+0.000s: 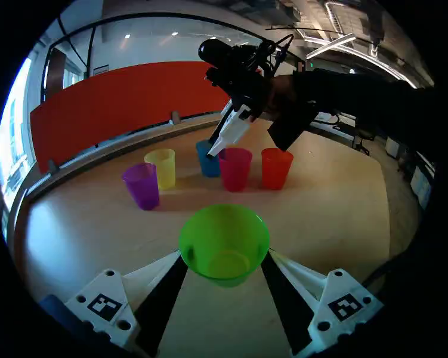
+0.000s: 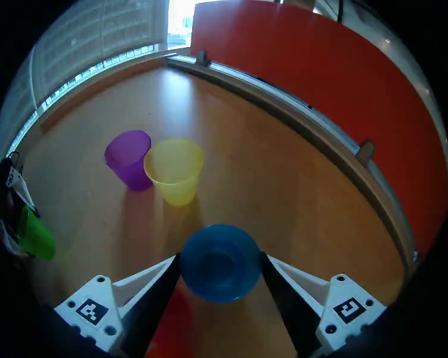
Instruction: Pour water
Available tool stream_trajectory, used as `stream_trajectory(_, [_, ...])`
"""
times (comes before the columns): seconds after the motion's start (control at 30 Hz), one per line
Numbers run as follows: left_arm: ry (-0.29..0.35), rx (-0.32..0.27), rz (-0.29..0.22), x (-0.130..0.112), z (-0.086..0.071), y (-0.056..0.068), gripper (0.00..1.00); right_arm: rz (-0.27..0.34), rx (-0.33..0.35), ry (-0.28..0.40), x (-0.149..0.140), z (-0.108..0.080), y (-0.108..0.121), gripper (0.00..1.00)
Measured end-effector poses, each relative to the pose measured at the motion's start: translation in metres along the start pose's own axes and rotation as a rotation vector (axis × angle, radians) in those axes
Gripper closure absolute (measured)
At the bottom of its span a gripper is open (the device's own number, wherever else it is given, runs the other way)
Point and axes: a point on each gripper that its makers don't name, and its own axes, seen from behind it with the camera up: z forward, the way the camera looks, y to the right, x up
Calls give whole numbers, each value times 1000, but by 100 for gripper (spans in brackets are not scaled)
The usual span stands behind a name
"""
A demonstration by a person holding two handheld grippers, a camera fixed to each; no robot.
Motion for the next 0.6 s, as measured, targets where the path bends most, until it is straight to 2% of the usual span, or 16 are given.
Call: stream_trajectory(0.6, [3,5,-2,1,1,-1,17,24,24,37,3,1,-6,5])
